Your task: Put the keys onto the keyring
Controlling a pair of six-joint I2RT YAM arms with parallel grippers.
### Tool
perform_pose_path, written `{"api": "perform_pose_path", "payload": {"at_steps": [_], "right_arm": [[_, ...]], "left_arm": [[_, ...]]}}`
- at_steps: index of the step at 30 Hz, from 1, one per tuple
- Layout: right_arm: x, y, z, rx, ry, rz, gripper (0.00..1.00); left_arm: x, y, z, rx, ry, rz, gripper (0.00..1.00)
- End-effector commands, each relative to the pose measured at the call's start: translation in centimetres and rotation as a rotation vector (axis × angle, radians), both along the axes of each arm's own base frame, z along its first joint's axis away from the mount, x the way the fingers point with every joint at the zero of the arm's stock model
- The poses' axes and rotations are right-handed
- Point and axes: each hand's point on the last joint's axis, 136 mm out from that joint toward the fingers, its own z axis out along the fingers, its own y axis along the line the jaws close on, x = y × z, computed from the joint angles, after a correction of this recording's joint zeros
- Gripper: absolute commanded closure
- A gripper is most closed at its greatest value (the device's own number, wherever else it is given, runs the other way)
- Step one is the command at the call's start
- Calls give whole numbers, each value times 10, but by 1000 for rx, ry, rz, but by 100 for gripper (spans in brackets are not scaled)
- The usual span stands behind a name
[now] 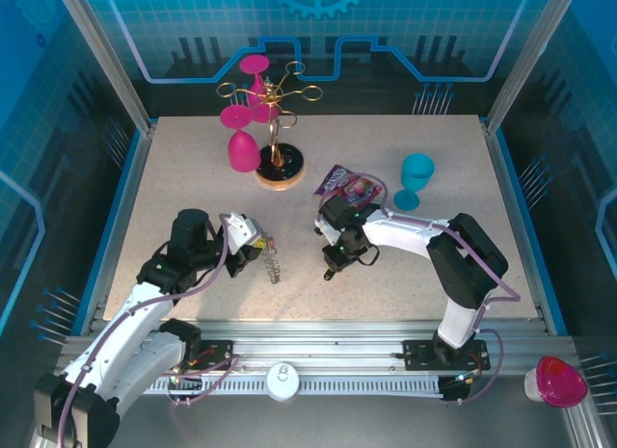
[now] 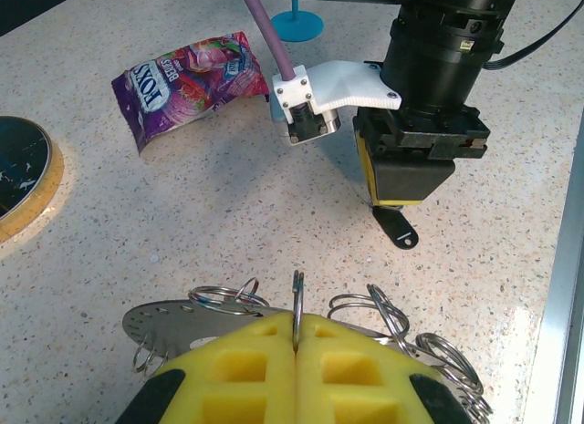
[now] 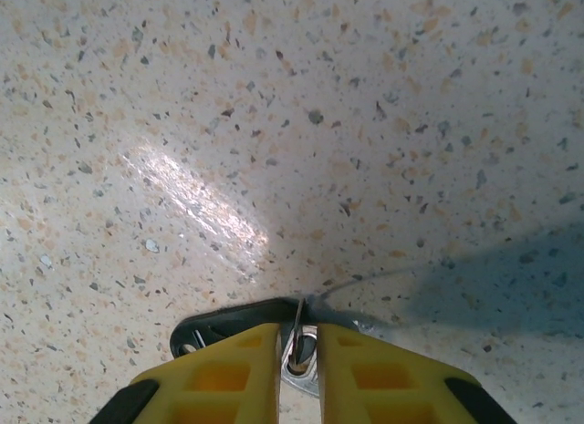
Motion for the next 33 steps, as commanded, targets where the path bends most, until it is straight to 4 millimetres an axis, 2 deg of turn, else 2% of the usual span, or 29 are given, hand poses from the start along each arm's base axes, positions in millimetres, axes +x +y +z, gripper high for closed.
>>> {"api": "perform_pose_path", "payload": {"at_steps": [1,22,28,33], "right_arm": [[-3,-3,3,-12,15,6,81],[2,4,-2,-22,25,12,86],[1,4,-3,-25,31,12,91],[2,6,-1,-16,27,15,100]], "left_arm": [[-2,-7,12,-21,-36,-45,100],[-4,-7,13,-18,-35,-52,100],[-5,-6,13,-16,-35,-53,100],[-5,-6,12,-9,-33,-55,100]]}}
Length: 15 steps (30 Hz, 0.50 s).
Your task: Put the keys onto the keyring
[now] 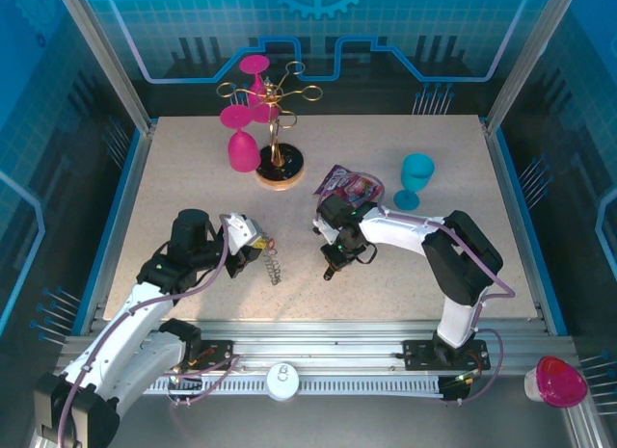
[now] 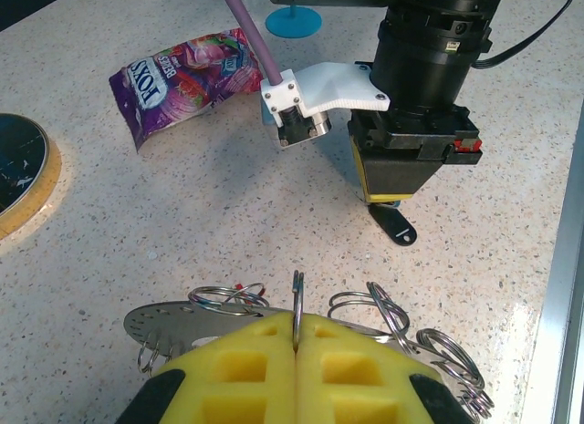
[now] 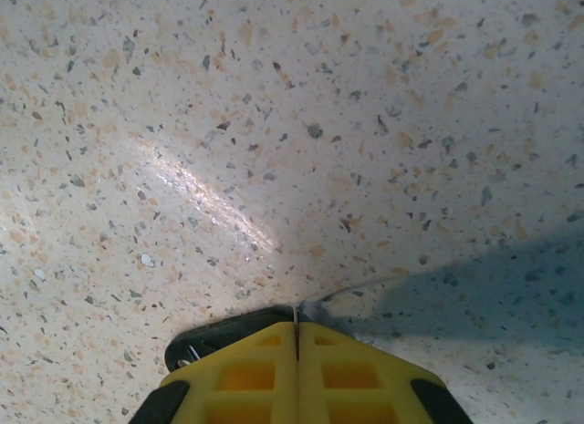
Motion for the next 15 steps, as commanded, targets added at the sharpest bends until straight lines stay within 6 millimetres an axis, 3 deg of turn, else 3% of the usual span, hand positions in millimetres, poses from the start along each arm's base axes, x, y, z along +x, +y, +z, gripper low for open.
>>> {"api": "perform_pose_path", "payload": {"at_steps": [1,7,15], "right_arm": [[-1,3,3,-1,12,16,100],[-3,10,31,98,-70,74,100],[-13,8,89,306,-338,229,100]], "left_arm": [[-4,-6,14,-17,-38,-52,100],[-8,-10,22,-34,-56,-79,100],[-31,-46,34,-42,-163,-281,100]]}}
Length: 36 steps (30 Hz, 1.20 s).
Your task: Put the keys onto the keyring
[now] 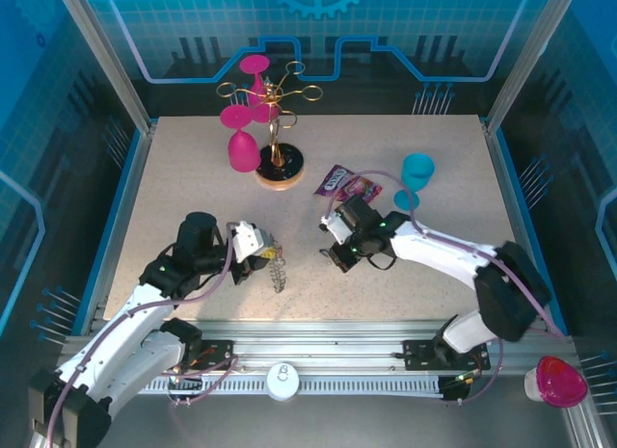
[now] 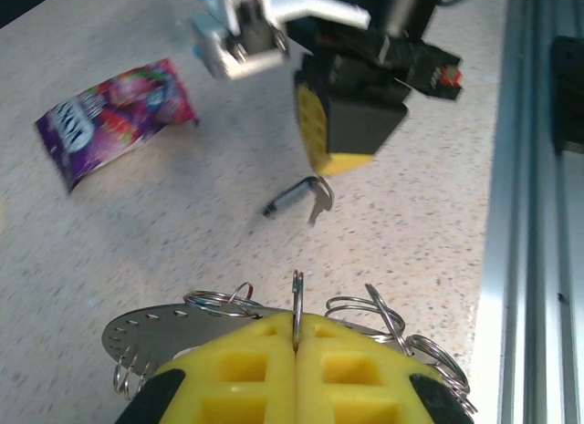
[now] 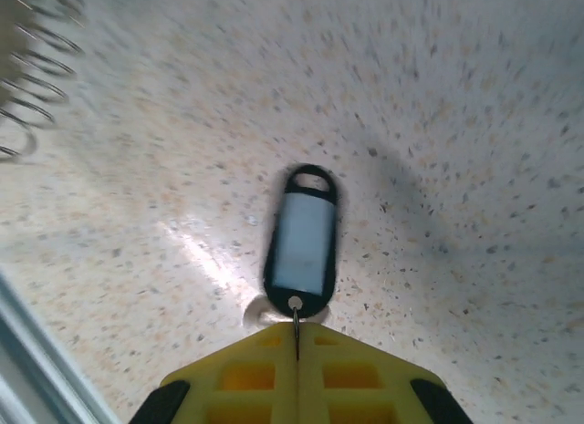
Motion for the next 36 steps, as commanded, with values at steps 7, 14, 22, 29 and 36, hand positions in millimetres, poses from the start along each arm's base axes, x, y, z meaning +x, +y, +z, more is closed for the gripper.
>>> {"api": "perform_pose_path", "payload": {"at_steps": [7,14,22,29,36], "right_arm": [[-11,6,60,235,-267,210,100],[-32,3,99,255,-412,405,100],[-50,16,115,240,-679,680,100],[-59,29,115,144,-796,860,100],[-68,44,118,147,-854,955,100]], "left_arm": [[-4,-37,27,-49,-126,-206,100],[1,-46,21,-50,-55,-252,100],[-13,-56,24,-114,5,-332,100],[-24,-59,20,-110,17,-397,100],[-32,-62,12,-18,-88,-454,100]]}}
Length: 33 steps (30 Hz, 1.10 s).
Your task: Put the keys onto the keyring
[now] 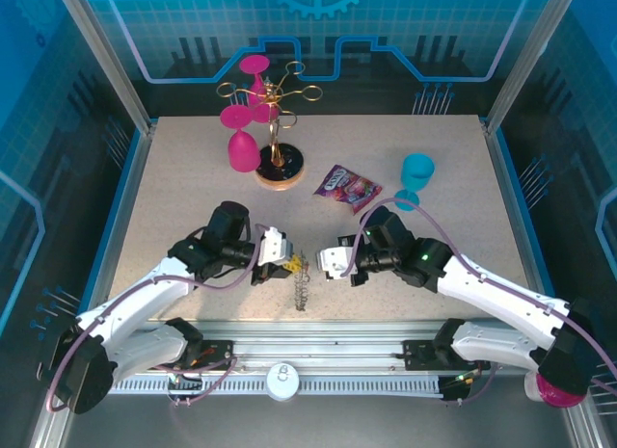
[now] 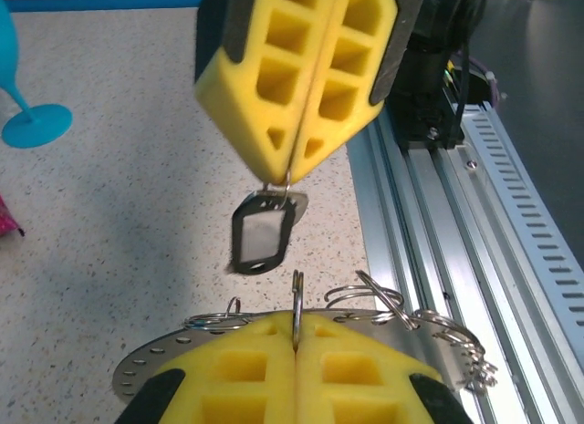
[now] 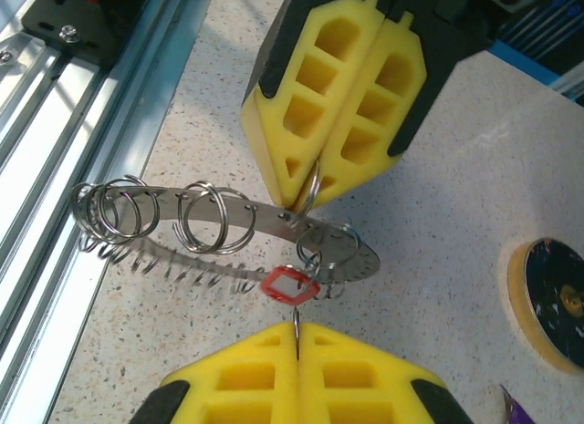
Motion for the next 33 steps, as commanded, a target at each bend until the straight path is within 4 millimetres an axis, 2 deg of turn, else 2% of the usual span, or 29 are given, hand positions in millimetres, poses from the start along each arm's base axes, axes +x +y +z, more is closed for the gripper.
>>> {"api": "perform_pose_path", "payload": {"at_steps": [1,14,33], "right_arm": [[-1,11,16,20,-106,65,100],[-3,27,23,42,-187,122,100],[-5,39,24,52,-184,133,100]], "left_arm": [[-5,-4,10,-3,-112,-62,100],[-7,-5,6,13,-131,-74,100],[-8,-4,6,23,-135,-75,100]]}}
